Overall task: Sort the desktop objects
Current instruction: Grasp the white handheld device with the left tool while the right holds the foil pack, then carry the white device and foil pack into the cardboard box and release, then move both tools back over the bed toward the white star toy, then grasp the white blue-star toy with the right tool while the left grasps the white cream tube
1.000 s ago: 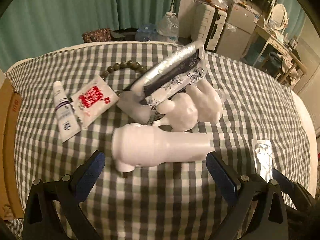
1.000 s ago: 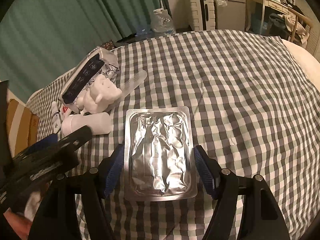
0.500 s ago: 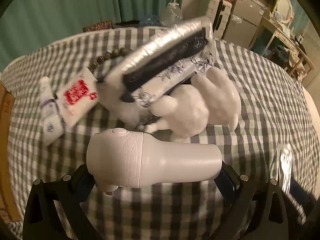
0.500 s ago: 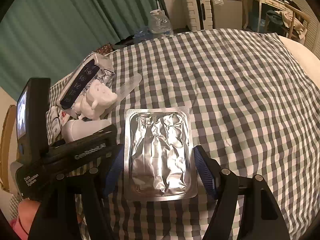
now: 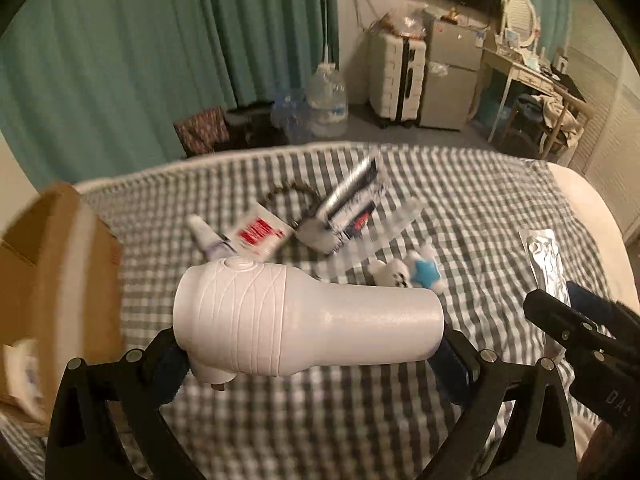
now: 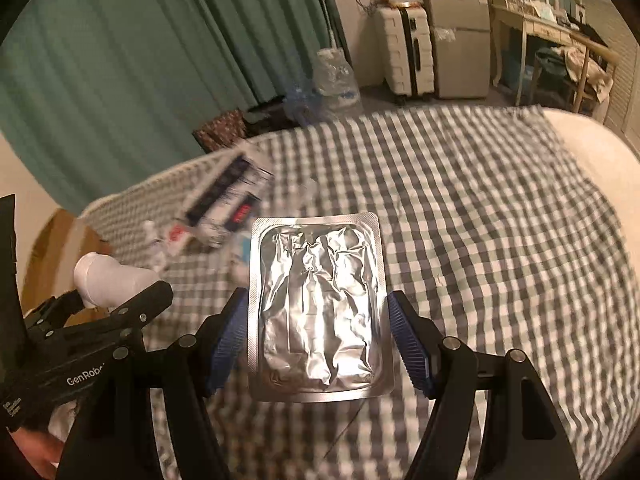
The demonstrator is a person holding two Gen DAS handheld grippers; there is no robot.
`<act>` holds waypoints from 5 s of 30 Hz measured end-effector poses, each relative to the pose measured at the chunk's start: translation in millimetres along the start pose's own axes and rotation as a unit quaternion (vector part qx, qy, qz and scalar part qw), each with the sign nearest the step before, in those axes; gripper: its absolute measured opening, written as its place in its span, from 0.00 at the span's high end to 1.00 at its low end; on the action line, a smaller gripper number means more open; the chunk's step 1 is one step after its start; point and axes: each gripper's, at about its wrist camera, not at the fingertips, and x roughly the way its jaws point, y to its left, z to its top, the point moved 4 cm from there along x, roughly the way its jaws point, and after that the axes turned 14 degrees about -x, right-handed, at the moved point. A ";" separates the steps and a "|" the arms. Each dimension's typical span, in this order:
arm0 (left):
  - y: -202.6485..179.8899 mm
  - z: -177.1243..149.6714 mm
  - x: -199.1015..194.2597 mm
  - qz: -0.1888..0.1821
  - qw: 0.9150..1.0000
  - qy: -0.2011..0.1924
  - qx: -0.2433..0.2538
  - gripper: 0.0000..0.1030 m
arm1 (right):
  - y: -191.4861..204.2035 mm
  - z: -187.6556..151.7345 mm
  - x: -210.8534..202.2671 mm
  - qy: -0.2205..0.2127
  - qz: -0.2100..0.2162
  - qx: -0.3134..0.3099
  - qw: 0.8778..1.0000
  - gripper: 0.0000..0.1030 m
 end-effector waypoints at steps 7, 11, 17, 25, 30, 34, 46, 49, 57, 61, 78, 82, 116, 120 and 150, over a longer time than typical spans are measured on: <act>44.5 10.9 -79.3 0.000 0.999 -0.052 -0.014 0.01 | 60.7 8.5 -66.5 -0.048 0.015 -0.042 0.998 0.33; 81.8 16.3 -112.8 0.011 0.997 -0.076 -0.030 0.01 | 106.5 17.7 -92.8 -0.065 0.034 -0.071 0.995 0.33; 158.1 20.7 -152.1 0.036 0.991 -0.103 -0.076 0.01 | 187.1 31.5 -113.5 -0.083 0.072 -0.125 0.986 0.33; 255.4 15.3 -149.2 0.081 0.982 -0.099 -0.135 0.01 | 296.8 47.4 -100.9 -0.083 0.115 -0.205 0.968 0.33; 310.4 6.8 -132.3 0.100 0.978 -0.086 -0.159 0.01 | 345.4 54.9 -76.2 -0.073 0.143 -0.233 0.959 0.33; 345.2 0.6 -114.2 0.106 0.976 -0.074 -0.176 0.01 | 380.9 66.5 -47.3 -0.055 0.168 -0.243 0.954 0.33; 370.2 -18.1 -65.4 0.088 0.980 -0.019 -0.177 0.00 | 434.3 77.1 44.1 0.008 0.196 -0.231 0.953 0.32; 366.4 -18.3 -61.9 0.092 0.981 -0.012 -0.171 0.00 | 429.9 81.4 46.8 0.005 0.216 -0.197 0.956 0.23; 339.6 -10.9 -83.2 0.101 0.985 -0.031 -0.138 0.00 | 404.0 90.6 22.0 -0.028 0.207 -0.168 0.963 0.17; 322.1 -6.7 -101.2 0.089 0.986 -0.043 -0.133 0.00 | 378.1 92.7 4.2 -0.046 0.190 -0.152 0.969 0.17; 132.2 -18.8 -110.5 0.000 0.996 -0.053 -0.075 0.00 | 151.5 64.8 -95.2 -0.116 0.030 -0.061 0.991 0.15; 99.2 -27.7 -84.3 -0.010 0.997 -0.028 -0.078 0.00 | 88.9 42.4 -89.2 -0.105 -0.004 -0.018 0.994 0.15; 120.0 23.3 140.5 0.084 0.981 0.049 -0.170 0.00 | 49.7 16.3 157.3 0.066 -0.037 -0.076 0.994 0.17; 130.1 27.1 166.1 0.111 0.975 0.057 -0.184 0.00 | 46.1 14.7 157.0 0.066 -0.021 -0.072 0.995 0.35; 95.7 -4.1 16.2 -0.006 0.997 0.010 -0.076 0.88 | 31.8 1.3 59.4 0.004 0.013 -0.036 0.999 0.35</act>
